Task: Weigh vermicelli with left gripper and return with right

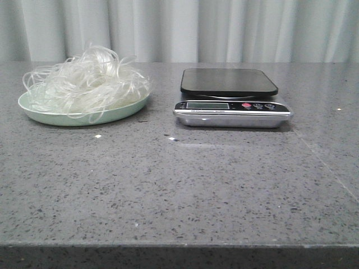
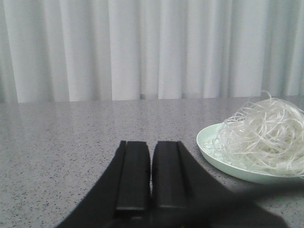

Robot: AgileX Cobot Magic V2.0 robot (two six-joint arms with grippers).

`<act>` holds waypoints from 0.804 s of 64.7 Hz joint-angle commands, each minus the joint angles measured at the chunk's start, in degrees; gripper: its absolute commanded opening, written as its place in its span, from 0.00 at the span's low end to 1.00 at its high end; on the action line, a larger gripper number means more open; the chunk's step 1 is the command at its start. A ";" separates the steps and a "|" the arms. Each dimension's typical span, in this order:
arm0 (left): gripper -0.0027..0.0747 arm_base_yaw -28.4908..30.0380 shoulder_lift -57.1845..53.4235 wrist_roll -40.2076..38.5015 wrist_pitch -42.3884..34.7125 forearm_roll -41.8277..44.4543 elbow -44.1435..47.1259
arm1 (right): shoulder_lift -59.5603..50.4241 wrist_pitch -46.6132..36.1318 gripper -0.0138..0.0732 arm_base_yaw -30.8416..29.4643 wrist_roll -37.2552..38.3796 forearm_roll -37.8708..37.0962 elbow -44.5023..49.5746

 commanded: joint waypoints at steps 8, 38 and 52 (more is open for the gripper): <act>0.20 0.30 -1.17 -0.64 -4.39 -0.41 0.37 | -2.14 -12.54 0.36 -0.25 2.02 -1.19 2.91; 0.20 0.30 -1.17 -0.64 -4.39 -0.41 0.37 | -2.14 -15.56 0.36 -0.32 5.98 -1.29 2.80; 0.20 0.30 -1.17 -0.64 -4.39 -0.41 0.37 | -2.14 -15.89 0.36 -0.32 5.98 -1.29 2.80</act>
